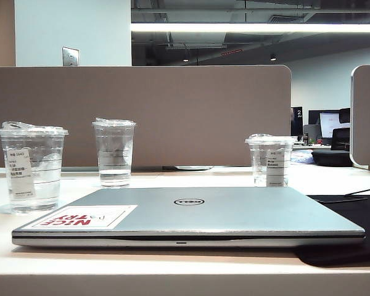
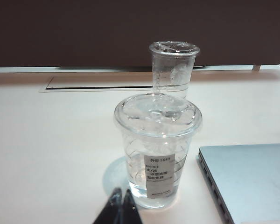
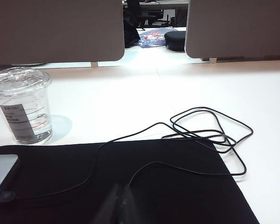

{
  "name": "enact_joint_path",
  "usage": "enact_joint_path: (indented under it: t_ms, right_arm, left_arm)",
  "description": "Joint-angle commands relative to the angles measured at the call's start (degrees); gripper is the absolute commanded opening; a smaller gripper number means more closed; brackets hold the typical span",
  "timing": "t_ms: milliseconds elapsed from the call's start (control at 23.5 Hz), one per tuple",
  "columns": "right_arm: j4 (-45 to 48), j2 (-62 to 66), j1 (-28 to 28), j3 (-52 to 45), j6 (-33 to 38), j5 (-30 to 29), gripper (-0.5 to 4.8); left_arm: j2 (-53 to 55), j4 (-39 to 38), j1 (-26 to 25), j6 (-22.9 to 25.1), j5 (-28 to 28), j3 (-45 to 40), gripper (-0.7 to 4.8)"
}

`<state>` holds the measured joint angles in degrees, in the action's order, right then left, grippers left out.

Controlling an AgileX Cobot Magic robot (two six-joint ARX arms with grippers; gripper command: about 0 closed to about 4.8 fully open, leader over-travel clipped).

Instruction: Pick up the coffee cup on the middle and place it on the left side of the laptop.

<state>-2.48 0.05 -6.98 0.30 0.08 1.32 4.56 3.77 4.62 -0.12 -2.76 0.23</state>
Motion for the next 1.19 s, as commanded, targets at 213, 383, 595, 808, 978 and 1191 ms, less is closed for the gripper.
enact_joint_path:
  t_ms: [213, 383, 595, 808, 978, 1191]
  right_arm:
    - [1.0, -0.1, 0.3, -0.2, 0.1, 0.0, -0.05]
    - [1.0, -0.1, 0.4, -0.2, 0.1, 0.0, -0.05]
    - [1.0, -0.1, 0.5, -0.2, 0.1, 0.0, -0.05]
    - [1.0, -0.1, 2.6, -0.2, 0.1, 0.0, -0.05]
    - [1.0, -0.1, 2.8, -0.2, 0.1, 0.0, -0.05]
    - [1.0, -0.1, 2.8, -0.2, 0.1, 0.0, -0.05]
  left_arm:
    - [0.1, 0.6, -0.1, 1.6, 0.0, 0.2, -0.06]
    - [0.0, 1.2, -0.1, 1.6, 0.1, 0.2, -0.06]
    - [0.0, 2.2, -0.1, 1.7, 0.6, 0.2, -0.06]
    - [0.0, 2.3, -0.1, 1.7, 0.6, 0.2, -0.05]
    - [0.0, 2.3, -0.1, 1.6, 0.6, 0.2, -0.05]
    - [0.0, 1.8, -0.1, 1.6, 0.4, 0.2, -0.05]
